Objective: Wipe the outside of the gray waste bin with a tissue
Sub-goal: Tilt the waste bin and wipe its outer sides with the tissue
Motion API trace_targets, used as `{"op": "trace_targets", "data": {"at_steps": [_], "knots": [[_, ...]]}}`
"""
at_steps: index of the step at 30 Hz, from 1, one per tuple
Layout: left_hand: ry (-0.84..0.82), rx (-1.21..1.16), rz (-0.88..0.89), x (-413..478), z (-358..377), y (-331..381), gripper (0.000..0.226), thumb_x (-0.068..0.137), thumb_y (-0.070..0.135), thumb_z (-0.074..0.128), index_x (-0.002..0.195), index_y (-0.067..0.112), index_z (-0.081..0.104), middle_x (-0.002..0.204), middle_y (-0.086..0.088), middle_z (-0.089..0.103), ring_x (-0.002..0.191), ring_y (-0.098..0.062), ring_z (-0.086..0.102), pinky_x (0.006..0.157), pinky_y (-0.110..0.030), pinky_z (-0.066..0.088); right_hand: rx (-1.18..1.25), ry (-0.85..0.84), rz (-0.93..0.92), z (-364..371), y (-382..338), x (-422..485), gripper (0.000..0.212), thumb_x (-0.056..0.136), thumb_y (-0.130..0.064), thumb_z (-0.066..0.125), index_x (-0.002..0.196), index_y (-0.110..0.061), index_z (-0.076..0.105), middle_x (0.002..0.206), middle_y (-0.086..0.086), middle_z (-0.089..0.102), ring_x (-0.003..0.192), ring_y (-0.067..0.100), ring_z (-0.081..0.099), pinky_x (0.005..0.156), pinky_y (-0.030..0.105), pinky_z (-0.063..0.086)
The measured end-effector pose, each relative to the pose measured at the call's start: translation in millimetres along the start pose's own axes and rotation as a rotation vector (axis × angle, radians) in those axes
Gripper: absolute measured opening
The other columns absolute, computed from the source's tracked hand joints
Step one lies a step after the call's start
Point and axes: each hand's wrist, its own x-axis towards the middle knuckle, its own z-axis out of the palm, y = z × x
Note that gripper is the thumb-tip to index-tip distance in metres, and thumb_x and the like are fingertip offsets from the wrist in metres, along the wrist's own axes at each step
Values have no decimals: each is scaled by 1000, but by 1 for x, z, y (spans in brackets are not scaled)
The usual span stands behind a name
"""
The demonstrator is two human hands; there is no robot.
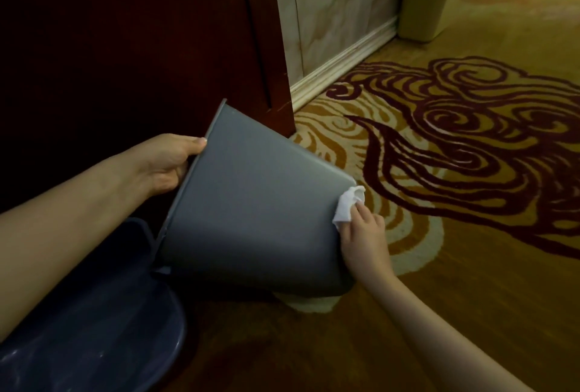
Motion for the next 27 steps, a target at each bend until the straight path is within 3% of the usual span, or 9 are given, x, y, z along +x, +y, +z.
{"op": "trace_targets", "data": {"at_steps": [2, 4, 8, 11, 15, 22, 25, 27], "knots": [[-21, -43, 13, -3, 1, 0, 27, 97, 13, 39, 92, 10, 66, 76, -4, 76, 64, -11, 73, 52, -26, 58, -125, 31, -70, 4, -17, -6, 41, 97, -22, 39, 137, -12, 42, 146, 6, 37, 128, 25, 35, 107, 36, 31], [-53, -40, 55, -8, 3, 1, 28, 97, 12, 38, 88, 12, 65, 58, 4, 73, 52, -6, 69, 45, -21, 55, -18, 57, -204, 3, -34, -16, 43, 95, -17, 45, 138, -12, 41, 146, 6, 38, 125, 25, 38, 105, 35, 34], [-97, -4, 130, -9, 12, 4, 29, 97, 11, 39, 87, 9, 65, 66, 2, 72, 55, -4, 68, 53, -20, 56, 243, 198, -321, -17, -75, 8, 46, 91, -9, 50, 136, -10, 42, 141, 7, 45, 123, 24, 39, 100, 29, 29], [-156, 43, 177, -14, 19, 9, 28, 97, 11, 38, 97, -1, 64, 69, 0, 74, 60, -6, 69, 59, -19, 57, 261, 225, -381, -31, -118, 49, 44, 92, -12, 47, 135, -7, 40, 140, 11, 43, 120, 27, 36, 100, 35, 32], [-233, 123, 257, -22, 24, 12, 30, 98, 13, 37, 107, -2, 63, 90, -9, 70, 72, -9, 69, 67, -19, 56, 125, 178, -374, -33, -150, 96, 46, 97, -24, 36, 140, -8, 33, 141, 9, 41, 121, 28, 36, 100, 35, 28], [-245, 103, 313, -21, 18, 7, 27, 97, 11, 40, 97, 8, 67, 82, 0, 74, 70, -6, 71, 60, -14, 54, 213, 21, -378, -32, -150, 118, 44, 98, -29, 34, 139, -12, 37, 139, 7, 47, 126, 32, 34, 101, 41, 29], [-249, 72, 309, -20, 13, 3, 27, 96, 11, 41, 98, 11, 68, 81, 3, 75, 77, -7, 71, 64, -15, 55, 221, -35, -339, -33, -132, 124, 35, 100, -27, 29, 113, -9, 56, 114, 15, 63, 108, 35, 50, 89, 36, 34], [-242, 60, 294, -18, 6, -2, 26, 96, 12, 42, 102, 14, 67, 83, 3, 76, 81, -7, 71, 67, -14, 55, 254, -103, -249, -32, -112, 121, 37, 101, -27, 27, 97, -9, 59, 99, 18, 65, 98, 34, 55, 84, 35, 37]]}}
